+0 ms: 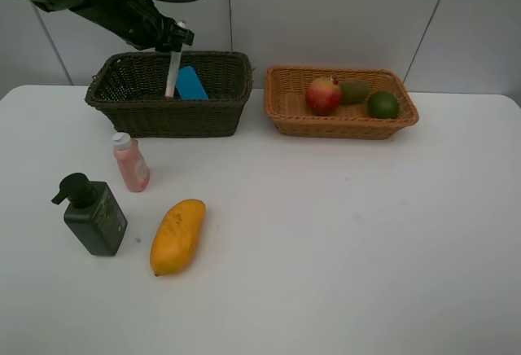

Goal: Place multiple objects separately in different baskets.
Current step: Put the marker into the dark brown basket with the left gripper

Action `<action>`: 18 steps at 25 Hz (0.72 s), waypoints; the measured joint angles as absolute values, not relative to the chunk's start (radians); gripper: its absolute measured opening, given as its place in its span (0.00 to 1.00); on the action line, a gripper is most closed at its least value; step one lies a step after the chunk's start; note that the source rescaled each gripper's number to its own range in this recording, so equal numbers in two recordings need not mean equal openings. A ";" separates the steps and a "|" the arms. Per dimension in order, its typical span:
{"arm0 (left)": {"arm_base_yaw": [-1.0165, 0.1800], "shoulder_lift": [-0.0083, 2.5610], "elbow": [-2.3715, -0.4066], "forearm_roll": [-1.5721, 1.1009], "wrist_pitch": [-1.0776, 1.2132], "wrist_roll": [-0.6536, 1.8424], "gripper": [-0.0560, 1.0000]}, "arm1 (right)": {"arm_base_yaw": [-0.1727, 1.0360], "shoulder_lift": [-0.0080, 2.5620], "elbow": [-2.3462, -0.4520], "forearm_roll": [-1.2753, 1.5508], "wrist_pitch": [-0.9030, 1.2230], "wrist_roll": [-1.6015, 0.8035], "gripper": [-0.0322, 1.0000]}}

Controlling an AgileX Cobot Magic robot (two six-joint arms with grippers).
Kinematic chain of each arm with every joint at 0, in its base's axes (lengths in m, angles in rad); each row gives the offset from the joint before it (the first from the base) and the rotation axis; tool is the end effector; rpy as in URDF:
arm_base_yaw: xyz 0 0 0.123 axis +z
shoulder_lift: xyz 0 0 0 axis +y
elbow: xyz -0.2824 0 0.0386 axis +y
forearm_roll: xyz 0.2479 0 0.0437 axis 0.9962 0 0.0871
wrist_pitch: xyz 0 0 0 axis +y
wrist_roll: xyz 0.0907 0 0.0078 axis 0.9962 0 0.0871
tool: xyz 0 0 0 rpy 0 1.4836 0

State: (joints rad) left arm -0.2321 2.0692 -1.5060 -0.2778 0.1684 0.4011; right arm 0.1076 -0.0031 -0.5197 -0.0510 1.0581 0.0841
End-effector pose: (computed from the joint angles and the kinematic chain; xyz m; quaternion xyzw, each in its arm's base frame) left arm 0.4611 -0.1133 0.2029 0.1697 0.8768 -0.0441 0.4478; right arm -0.0071 -0.0048 0.2829 -0.0087 0.8462 0.0256 0.5321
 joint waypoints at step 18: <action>-0.232 2.086 -1.506 -0.294 0.208 0.411 1.00 | 0.108 -0.003 -0.520 -0.051 1.058 0.084 1.00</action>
